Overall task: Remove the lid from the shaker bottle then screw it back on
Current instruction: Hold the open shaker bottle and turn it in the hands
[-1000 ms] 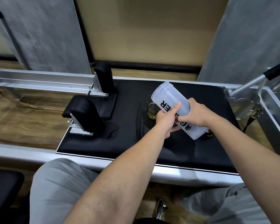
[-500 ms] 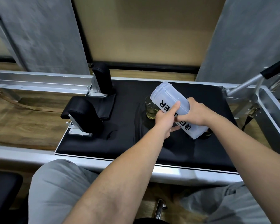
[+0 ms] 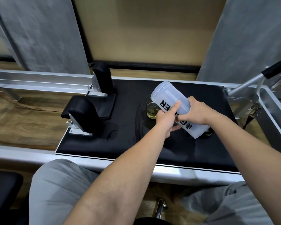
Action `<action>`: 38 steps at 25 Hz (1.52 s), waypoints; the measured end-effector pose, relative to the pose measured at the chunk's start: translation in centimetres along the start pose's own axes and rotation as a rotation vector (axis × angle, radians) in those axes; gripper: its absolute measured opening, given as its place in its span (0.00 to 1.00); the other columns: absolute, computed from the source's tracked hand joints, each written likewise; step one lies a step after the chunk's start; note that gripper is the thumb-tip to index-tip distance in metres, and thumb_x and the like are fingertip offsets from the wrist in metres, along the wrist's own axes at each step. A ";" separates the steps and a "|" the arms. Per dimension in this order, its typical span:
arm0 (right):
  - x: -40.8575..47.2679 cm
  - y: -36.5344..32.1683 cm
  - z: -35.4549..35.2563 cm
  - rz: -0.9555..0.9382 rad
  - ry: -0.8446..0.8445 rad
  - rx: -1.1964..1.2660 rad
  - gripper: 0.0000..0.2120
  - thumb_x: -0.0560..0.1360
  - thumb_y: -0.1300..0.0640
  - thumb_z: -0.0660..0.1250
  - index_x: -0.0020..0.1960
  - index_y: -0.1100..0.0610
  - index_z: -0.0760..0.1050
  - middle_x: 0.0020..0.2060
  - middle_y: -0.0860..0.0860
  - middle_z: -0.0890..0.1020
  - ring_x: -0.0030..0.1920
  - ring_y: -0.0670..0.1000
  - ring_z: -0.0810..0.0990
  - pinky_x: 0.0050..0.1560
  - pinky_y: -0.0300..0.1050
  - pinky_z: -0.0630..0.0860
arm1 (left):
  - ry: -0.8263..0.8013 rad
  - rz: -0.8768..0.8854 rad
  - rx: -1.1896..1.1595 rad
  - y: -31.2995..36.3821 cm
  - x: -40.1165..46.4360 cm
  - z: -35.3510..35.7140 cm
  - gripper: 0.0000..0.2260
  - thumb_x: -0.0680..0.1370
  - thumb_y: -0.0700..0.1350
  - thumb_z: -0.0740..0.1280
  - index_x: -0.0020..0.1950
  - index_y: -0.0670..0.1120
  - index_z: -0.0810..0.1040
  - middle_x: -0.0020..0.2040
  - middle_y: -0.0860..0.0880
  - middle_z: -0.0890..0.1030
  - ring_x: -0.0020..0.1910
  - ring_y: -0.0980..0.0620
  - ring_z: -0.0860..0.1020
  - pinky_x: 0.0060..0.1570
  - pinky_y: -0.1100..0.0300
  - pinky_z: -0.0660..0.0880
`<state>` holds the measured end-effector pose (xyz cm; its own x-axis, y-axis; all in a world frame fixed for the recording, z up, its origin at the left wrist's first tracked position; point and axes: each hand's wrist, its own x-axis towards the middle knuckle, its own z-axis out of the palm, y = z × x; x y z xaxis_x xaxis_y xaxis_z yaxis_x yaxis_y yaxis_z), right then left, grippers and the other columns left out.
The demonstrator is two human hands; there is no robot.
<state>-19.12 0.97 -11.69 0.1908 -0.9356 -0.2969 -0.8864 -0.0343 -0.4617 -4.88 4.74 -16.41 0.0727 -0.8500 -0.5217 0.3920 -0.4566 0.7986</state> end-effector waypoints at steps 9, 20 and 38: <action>-0.1 -0.1 -0.1 0.005 0.000 -0.016 0.38 0.55 0.32 0.77 0.55 0.49 0.66 0.46 0.51 0.82 0.43 0.52 0.84 0.42 0.52 0.82 | -0.009 0.005 0.005 0.0 0.0 0.0 0.24 0.76 0.59 0.78 0.64 0.47 0.79 0.60 0.47 0.88 0.58 0.45 0.87 0.48 0.46 0.87; -0.3 -0.3 -0.5 0.002 0.000 -0.027 0.35 0.57 0.33 0.77 0.54 0.49 0.66 0.47 0.51 0.82 0.44 0.53 0.84 0.47 0.56 0.83 | -0.009 0.010 0.005 0.2 -0.3 0.1 0.21 0.76 0.59 0.78 0.60 0.48 0.79 0.55 0.49 0.87 0.49 0.49 0.87 0.43 0.49 0.87; -0.9 -0.9 -1.4 0.011 0.003 -0.060 0.35 0.56 0.32 0.76 0.52 0.48 0.66 0.46 0.52 0.82 0.44 0.53 0.83 0.43 0.53 0.81 | -0.014 0.019 -0.006 0.9 -1.3 0.4 0.24 0.77 0.59 0.77 0.66 0.46 0.79 0.61 0.46 0.88 0.58 0.46 0.87 0.44 0.49 0.86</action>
<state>-19.09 1.31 -9.85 0.1799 -0.9372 -0.2988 -0.9120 -0.0450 -0.4076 -4.97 5.32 -14.86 0.0672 -0.8624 -0.5017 0.3960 -0.4385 0.8068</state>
